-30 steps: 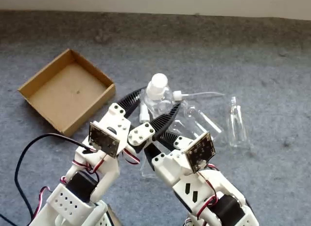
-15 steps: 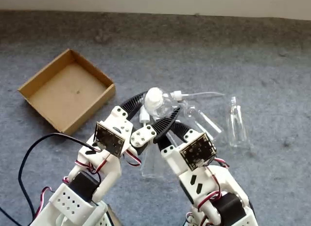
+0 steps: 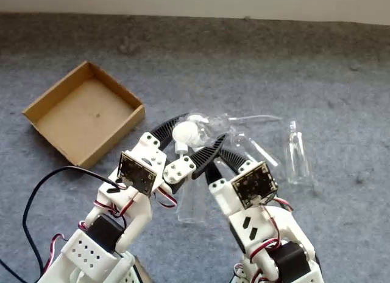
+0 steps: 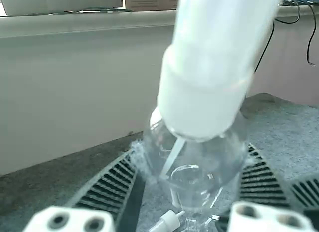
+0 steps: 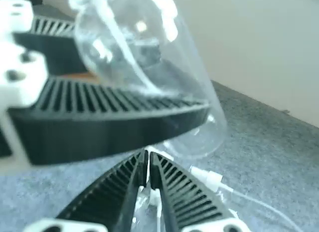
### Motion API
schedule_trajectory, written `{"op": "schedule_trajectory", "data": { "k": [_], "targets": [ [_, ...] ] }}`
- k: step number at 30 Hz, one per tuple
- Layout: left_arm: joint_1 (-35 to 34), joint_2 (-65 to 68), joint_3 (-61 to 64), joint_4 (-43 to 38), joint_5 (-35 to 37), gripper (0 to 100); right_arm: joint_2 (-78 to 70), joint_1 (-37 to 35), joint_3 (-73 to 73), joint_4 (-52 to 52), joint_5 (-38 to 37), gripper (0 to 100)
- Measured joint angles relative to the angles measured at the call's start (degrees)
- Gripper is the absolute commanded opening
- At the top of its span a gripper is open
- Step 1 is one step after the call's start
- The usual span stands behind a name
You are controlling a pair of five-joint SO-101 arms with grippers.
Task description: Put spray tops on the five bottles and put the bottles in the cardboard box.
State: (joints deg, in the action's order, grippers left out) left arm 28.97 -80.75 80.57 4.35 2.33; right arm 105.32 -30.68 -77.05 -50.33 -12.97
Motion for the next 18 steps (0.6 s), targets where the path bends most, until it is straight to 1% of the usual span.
{"op": "schedule_trajectory", "data": {
  "k": [3,5,8,14,18],
  "targets": [
    [-4.92,0.00,0.00,0.00,0.00,17,-0.09,-1.85,0.00,-7.03,0.00,0.5],
    [-8.44,0.00,0.00,0.00,0.00,18,-0.09,-2.02,0.00,-9.05,0.00,0.5],
    [-11.78,0.09,-0.35,0.00,0.00,18,0.00,-1.93,0.00,-9.23,0.00,0.5],
    [-21.80,0.09,-3.52,0.00,0.00,18,0.00,1.23,-0.26,-9.67,0.00,0.5],
    [-26.11,0.09,-7.30,1.93,0.00,18,0.00,2.11,-5.10,-9.41,0.00,0.5]
  ]
}}
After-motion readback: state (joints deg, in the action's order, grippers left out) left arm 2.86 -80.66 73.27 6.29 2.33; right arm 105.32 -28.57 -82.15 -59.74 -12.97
